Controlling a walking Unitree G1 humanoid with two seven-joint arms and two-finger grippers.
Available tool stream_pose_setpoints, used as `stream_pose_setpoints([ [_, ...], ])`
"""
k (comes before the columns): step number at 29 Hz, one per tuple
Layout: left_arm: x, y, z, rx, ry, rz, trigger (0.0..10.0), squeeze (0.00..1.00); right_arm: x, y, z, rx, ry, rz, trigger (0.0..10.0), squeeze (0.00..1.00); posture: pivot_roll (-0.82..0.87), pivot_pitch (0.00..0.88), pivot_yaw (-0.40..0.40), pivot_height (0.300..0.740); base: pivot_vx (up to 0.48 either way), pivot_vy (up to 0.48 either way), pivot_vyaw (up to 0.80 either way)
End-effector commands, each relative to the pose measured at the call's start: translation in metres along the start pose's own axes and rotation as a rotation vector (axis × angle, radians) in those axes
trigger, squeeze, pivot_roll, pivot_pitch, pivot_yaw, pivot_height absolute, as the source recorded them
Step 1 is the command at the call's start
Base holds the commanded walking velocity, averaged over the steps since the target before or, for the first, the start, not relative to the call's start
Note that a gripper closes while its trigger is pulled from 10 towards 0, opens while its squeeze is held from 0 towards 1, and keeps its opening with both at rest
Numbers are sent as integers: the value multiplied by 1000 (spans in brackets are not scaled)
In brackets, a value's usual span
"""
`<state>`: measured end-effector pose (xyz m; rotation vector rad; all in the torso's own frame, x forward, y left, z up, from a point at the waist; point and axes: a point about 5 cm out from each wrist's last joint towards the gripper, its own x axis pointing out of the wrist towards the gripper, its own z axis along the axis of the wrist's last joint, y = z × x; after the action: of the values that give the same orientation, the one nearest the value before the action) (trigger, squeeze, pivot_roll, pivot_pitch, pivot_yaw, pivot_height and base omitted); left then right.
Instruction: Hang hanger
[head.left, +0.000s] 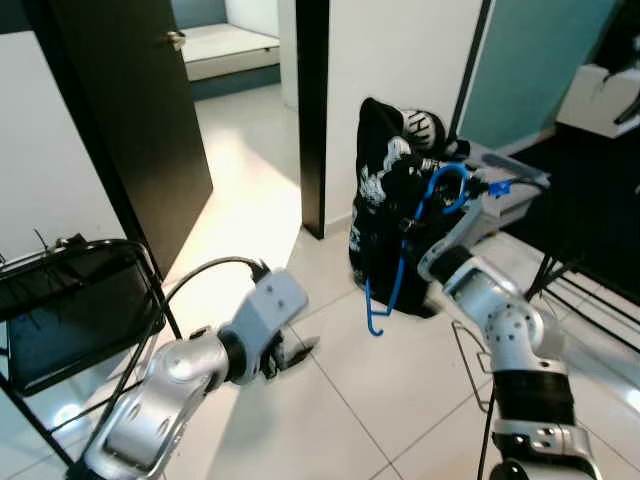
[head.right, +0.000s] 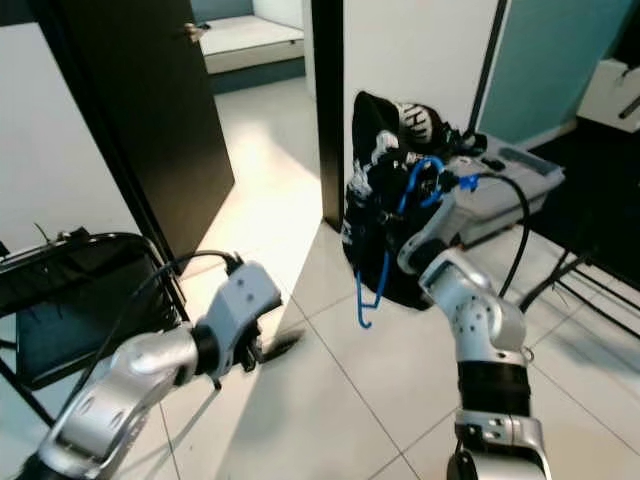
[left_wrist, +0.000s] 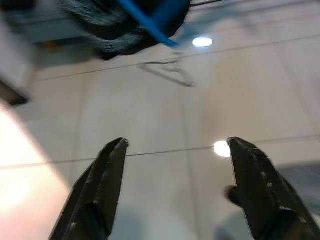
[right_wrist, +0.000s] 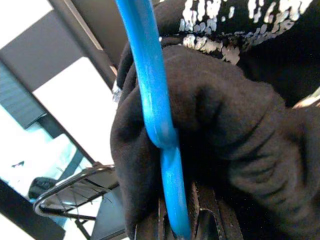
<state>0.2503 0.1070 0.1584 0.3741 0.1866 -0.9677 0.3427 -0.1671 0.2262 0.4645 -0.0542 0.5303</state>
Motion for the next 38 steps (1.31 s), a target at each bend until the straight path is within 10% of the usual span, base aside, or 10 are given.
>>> stream_pose_setpoints([
  [1, -5, -5, 6, -5, -29, -81, 10000, 1000, 2, 17, 10, -39, -22, 129, 10000, 0, 3, 0, 14, 740, 0, 0, 0],
  [13, -45, 71, 82, -72, -559, 354, 10000, 1000, -38, 12, 18, -173, 116, 363, 10000, 0, -8, 0, 12, 740, 0, 0, 0],
  [14, -56, 79, 93, -123, -673, 400, 10000, 0, -46, 12, 19, -168, 128, 403, 10000, 0, -9, 0, 10, 740, 0, 0, 0],
  [18, -75, 79, 98, -150, -811, 356, 10000, 0, -60, 11, 25, -125, 123, 490, 10000, 0, -10, 0, 10, 740, 0, 0, 0],
  [38, -57, 77, 73, -98, -643, 406, 10000, 0, -80, 38, 38, -63, 106, 760, 10000, 0, -10, 0, 7, 740, 0, 0, 0],
])
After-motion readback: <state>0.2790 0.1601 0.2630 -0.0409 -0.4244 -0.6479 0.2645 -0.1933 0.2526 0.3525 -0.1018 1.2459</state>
